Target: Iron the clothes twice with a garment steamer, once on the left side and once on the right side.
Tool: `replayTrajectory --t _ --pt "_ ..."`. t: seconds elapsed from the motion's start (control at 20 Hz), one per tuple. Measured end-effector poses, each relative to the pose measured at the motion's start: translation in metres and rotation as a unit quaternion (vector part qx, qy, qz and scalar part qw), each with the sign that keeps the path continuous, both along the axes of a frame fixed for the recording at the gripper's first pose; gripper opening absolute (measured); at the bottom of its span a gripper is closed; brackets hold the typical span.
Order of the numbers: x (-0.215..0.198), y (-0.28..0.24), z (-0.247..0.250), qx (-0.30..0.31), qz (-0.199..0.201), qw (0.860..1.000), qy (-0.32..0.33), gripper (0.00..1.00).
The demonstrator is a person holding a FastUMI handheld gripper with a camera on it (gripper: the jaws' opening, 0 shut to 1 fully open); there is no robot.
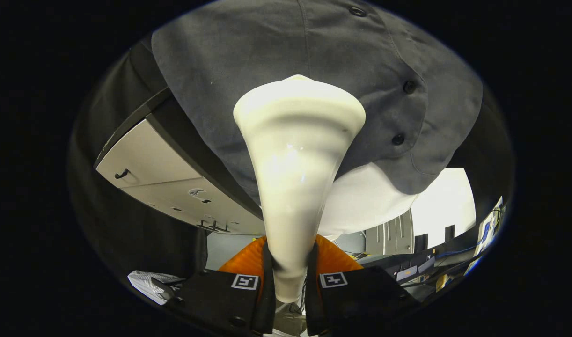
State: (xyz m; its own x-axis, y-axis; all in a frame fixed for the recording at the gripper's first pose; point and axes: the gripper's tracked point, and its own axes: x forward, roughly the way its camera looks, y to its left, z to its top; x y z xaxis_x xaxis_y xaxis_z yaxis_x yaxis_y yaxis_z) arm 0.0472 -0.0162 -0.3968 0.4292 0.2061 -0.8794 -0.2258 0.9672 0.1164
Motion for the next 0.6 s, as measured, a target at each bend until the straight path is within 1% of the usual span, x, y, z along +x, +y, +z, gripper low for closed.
replayTrajectory --t 0.4,0.6 --pt "-0.011 -0.002 -0.019 -0.007 0.001 1.0 0.02 0.34" --pt "-0.014 -0.003 -0.011 -0.002 -0.003 1.0 0.019 0.34"
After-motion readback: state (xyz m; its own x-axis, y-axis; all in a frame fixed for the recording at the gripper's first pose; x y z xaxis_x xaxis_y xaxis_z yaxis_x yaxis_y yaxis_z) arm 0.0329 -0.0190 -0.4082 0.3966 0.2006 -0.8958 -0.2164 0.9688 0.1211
